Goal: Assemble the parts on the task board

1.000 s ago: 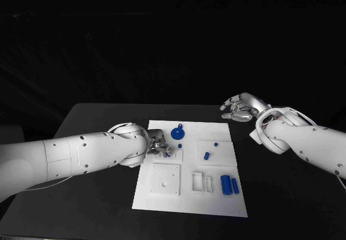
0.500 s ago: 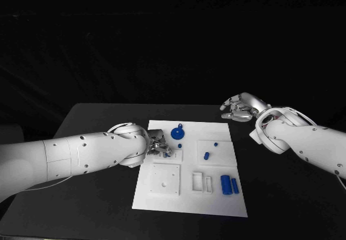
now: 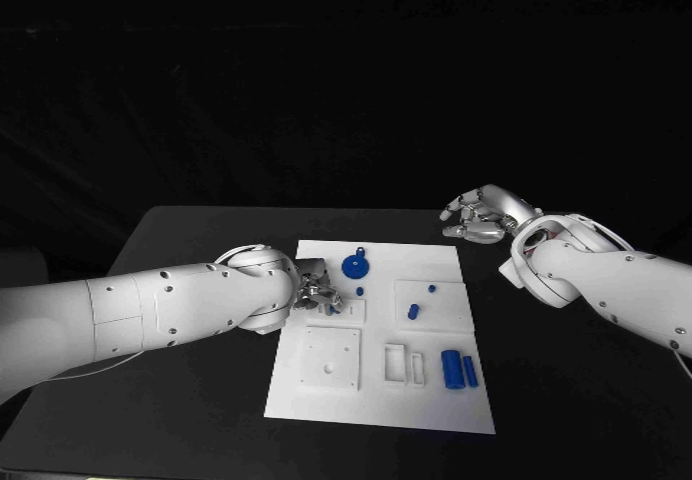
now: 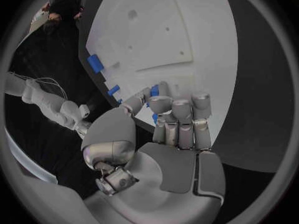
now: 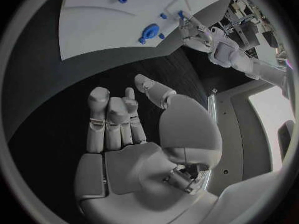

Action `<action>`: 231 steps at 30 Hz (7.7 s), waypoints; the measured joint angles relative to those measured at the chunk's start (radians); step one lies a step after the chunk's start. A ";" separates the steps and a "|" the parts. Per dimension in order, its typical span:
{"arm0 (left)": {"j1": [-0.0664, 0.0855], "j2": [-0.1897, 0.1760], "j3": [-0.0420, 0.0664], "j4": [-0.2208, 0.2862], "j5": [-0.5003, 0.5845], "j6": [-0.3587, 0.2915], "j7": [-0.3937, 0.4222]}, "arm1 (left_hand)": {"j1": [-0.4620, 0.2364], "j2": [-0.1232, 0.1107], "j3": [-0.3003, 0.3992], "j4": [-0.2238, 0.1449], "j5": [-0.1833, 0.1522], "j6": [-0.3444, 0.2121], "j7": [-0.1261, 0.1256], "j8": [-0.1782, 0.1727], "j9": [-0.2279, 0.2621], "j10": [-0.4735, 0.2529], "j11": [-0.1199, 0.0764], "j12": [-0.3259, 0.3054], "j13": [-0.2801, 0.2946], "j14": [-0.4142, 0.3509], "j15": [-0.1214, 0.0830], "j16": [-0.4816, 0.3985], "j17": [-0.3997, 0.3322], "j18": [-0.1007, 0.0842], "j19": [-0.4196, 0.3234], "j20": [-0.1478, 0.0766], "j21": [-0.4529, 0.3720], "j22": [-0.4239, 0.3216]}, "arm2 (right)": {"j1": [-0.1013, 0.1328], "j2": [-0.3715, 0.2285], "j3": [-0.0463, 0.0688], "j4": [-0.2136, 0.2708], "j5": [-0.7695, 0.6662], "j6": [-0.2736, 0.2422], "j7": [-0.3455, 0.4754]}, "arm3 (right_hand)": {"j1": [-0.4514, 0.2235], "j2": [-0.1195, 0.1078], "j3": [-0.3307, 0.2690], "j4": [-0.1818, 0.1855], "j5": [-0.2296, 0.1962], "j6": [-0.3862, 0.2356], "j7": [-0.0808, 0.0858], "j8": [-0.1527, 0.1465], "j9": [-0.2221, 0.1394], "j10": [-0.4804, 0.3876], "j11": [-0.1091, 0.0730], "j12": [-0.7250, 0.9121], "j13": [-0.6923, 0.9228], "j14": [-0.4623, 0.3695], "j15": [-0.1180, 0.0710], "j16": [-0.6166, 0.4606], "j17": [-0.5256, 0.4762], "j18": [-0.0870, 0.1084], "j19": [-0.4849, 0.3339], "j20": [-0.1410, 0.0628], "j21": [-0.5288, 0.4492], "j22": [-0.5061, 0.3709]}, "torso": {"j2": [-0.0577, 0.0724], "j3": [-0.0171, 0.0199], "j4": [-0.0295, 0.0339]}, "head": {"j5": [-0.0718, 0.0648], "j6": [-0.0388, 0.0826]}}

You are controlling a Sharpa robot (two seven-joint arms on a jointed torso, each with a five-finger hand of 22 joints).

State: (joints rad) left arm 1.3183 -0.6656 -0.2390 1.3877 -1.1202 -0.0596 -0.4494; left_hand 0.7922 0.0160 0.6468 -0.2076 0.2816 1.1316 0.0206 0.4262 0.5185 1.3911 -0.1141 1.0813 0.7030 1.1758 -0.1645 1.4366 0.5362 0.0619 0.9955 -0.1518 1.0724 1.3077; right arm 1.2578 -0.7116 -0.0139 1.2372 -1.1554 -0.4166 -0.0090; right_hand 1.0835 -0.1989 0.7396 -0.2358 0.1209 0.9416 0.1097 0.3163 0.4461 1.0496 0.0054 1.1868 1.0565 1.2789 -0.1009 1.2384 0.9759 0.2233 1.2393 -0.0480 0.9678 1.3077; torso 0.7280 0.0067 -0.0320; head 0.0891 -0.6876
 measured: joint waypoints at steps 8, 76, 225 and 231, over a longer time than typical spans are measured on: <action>0.001 0.001 0.001 0.000 -0.007 0.010 -0.001 | 0.000 0.000 0.000 0.000 0.000 0.000 0.000 -0.002 0.001 0.002 -0.002 0.000 0.000 0.000 0.000 0.003 0.000 0.000 0.000 0.000 0.000 0.000 | 0.000 0.000 0.000 0.000 0.000 0.000 0.000 | 0.000 0.000 0.000 0.000 0.011 0.000 0.000 0.000 0.000 0.000 0.000 0.000 0.000 0.000 0.000 0.000 0.000 0.000 0.000 0.000 0.000 0.000 | 0.000 -0.0001 0.0000 | 0.001 -0.001; 0.001 0.019 0.002 -0.024 -0.008 0.048 0.002 | -0.048 0.013 0.023 0.022 0.058 0.008 -0.002 0.026 0.001 0.002 -0.002 0.012 0.007 0.004 -0.003 0.014 0.000 0.000 0.000 0.000 0.012 0.000 | 0.000 0.001 0.000 0.004 0.001 0.002 0.000 | 0.000 0.000 -0.005 0.006 0.039 0.003 -0.003 0.000 0.000 0.000 0.000 0.002 -0.002 0.000 0.000 0.000 0.000 0.000 -0.001 -0.002 0.000 0.000 | 0.000 0.0001 -0.0004 | -0.001 -0.003; -0.002 0.037 0.000 -0.069 0.047 0.098 -0.005 | -0.157 -0.092 0.019 0.103 -0.231 0.101 -0.044 0.046 0.013 -0.006 -0.015 0.014 0.009 0.048 -0.048 0.015 -0.002 0.000 -0.013 0.002 0.019 0.000 | 0.002 -0.006 0.000 0.014 -0.001 0.008 -0.002 | 0.000 0.000 -0.008 0.003 0.084 0.006 -0.004 0.000 0.000 0.002 0.001 0.004 -0.005 0.002 0.001 -0.004 0.002 0.000 0.000 -0.004 0.000 0.000 | 0.000 -0.0001 -0.0002 | -0.006 -0.011; -0.003 0.033 0.000 -0.070 0.043 0.096 -0.007 | -0.198 -0.133 -0.058 0.112 -0.232 0.097 -0.040 0.050 0.019 -0.006 -0.015 0.014 0.012 0.046 -0.050 0.019 -0.002 0.000 -0.013 0.002 0.019 0.000 | 0.002 -0.007 0.000 0.014 -0.002 0.008 -0.002 | 0.000 0.000 -0.008 0.003 0.084 0.006 -0.004 0.000 0.000 0.002 0.001 0.004 -0.005 0.002 0.001 -0.004 0.002 0.000 0.000 -0.003 0.000 0.000 | 0.000 -0.0003 -0.0001 | -0.006 -0.010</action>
State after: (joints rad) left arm 1.3157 -0.6329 -0.2394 1.3173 -1.0775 0.0366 -0.4566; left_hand 0.5938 -0.1166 0.5889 -0.0961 0.0496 1.2289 -0.0199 0.4762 0.5372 1.3848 -0.1287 1.0950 0.7151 1.2216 -0.2149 1.4561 0.5340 0.0618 0.9827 -0.1502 1.0918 1.3073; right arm 1.2593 -0.7186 -0.0140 1.2516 -1.1571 -0.4090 -0.0110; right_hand 1.0836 -0.1989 0.7315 -0.2331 0.2053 0.9472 0.1058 0.3163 0.4460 1.0515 0.0069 1.1906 1.0514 1.2804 -0.0994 1.2347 0.9775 0.2229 1.2393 -0.0514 0.9675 1.3080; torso 0.7281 0.0064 -0.0321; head 0.0829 -0.6972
